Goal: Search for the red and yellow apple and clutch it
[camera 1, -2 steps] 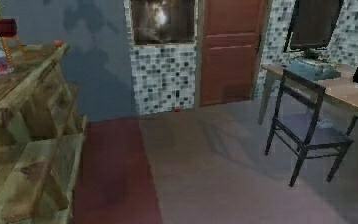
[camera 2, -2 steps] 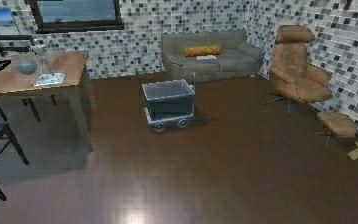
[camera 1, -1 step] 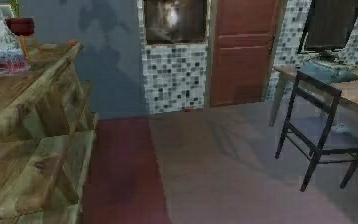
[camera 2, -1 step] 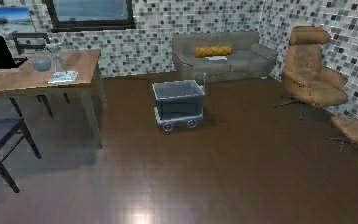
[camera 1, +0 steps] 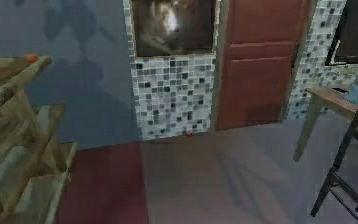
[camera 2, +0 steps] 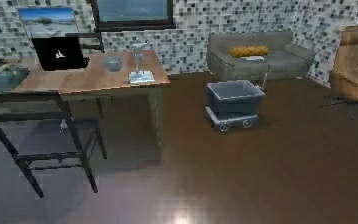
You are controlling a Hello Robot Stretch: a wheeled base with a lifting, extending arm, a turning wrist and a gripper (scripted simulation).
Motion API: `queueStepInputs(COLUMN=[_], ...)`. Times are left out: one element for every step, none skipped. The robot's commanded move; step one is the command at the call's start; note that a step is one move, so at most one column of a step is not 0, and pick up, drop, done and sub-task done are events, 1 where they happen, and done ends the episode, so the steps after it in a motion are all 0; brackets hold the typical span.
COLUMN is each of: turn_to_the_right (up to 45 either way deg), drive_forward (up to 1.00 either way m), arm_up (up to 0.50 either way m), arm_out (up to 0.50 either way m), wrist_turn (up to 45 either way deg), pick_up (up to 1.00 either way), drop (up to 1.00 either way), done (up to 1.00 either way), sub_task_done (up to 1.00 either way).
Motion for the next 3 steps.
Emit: queueStepInputs(turn_to_the_right=[-12.0, 0.0, -45.0], drive_forward=[0.00, 0.95, 0.00], arm_up=[0.00, 0.00, 0.00], arm_out=[0.00, 0.00, 0.00], wrist_turn=[0.0, 0.0, 0.0], pick_up=[0.00, 0.00, 0.00], drop=[0.00, 0.00, 0.00], done=[0.00, 0.00, 0.00], sub_task_done=[0.00, 0.00, 0.00])
